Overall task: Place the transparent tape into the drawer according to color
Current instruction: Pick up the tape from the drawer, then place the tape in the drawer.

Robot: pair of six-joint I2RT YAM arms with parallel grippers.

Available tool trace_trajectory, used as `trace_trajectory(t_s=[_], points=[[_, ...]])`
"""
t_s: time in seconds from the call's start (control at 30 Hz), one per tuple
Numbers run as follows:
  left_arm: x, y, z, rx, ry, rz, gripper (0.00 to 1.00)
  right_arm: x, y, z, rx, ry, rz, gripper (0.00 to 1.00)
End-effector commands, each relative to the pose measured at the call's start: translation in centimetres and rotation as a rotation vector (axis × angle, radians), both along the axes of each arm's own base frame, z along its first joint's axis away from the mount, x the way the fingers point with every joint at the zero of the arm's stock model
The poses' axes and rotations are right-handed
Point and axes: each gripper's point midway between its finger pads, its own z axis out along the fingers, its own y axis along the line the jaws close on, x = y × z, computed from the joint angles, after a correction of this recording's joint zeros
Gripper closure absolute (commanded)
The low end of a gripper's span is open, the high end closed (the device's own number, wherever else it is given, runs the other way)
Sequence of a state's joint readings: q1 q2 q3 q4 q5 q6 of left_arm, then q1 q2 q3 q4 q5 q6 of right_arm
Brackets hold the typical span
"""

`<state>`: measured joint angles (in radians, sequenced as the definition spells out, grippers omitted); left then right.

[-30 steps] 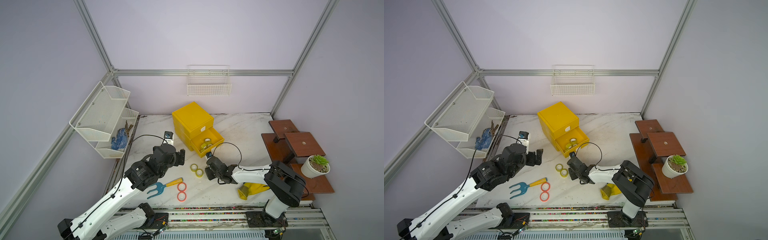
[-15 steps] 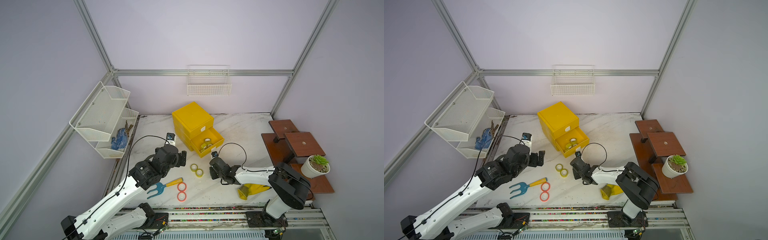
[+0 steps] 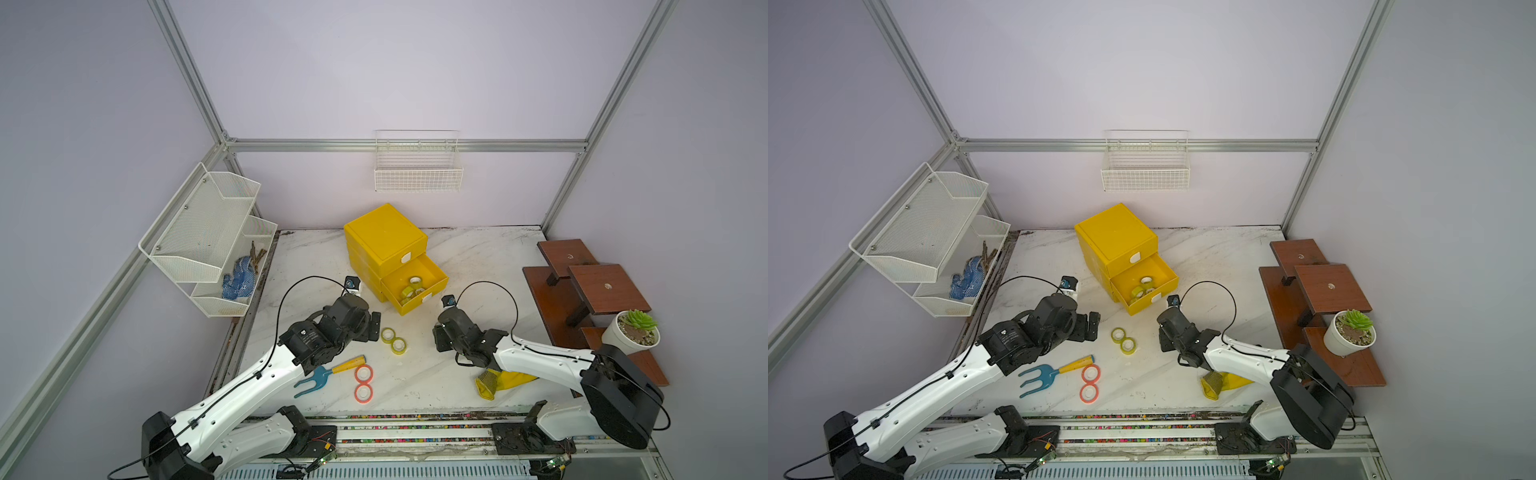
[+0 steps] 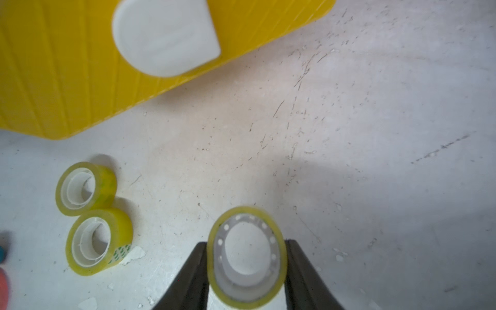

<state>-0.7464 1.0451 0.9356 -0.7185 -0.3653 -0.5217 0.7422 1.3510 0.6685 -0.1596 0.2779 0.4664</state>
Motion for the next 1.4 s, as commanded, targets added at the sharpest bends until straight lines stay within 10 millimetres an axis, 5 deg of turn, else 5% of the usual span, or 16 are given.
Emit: trace_trajectory(t_s=[0.0, 0.27, 0.43, 0.6, 0.83, 1.1, 1.37], points=[[0.2, -0.5, -0.3, -0.053, 0.012, 0.018, 0.0, 0.2, -1.5, 2.0, -0.006, -0.028, -0.03, 0.6], [0.2, -0.6, -1.4, -0.039, 0.044, 0.024, 0.0, 1.1, -1.2, 10.2, 0.105, -0.189, -0.01, 0.6], [0.2, -0.6, -1.3, -0.037, 0.041, 0.027, 0.0, 1.6, 1.5, 15.4, 0.196, -0.25, 0.106, 0.59], [0.2, -0.5, -1.4, -0.033, 0.042, 0.03, 0.0, 3.4, 4.2, 17.9, 0.23, -0.287, 0.167, 0.59], [0.2, -0.6, -1.6, -0.031, 0.052, 0.025, 0.0, 8.1, 7.0, 15.6, 0.134, -0.211, 0.146, 0.58], [0.1, -0.6, -1.9, -0.029, 0.063, 0.028, 0.0, 13.0, 5.5, 12.0, 0.048, -0.164, 0.035, 0.57], [0.1, -0.7, -2.2, -0.025, 0.072, 0.024, 0.0, 14.6, 5.6, 9.7, 0.026, -0.106, 0.014, 0.5]])
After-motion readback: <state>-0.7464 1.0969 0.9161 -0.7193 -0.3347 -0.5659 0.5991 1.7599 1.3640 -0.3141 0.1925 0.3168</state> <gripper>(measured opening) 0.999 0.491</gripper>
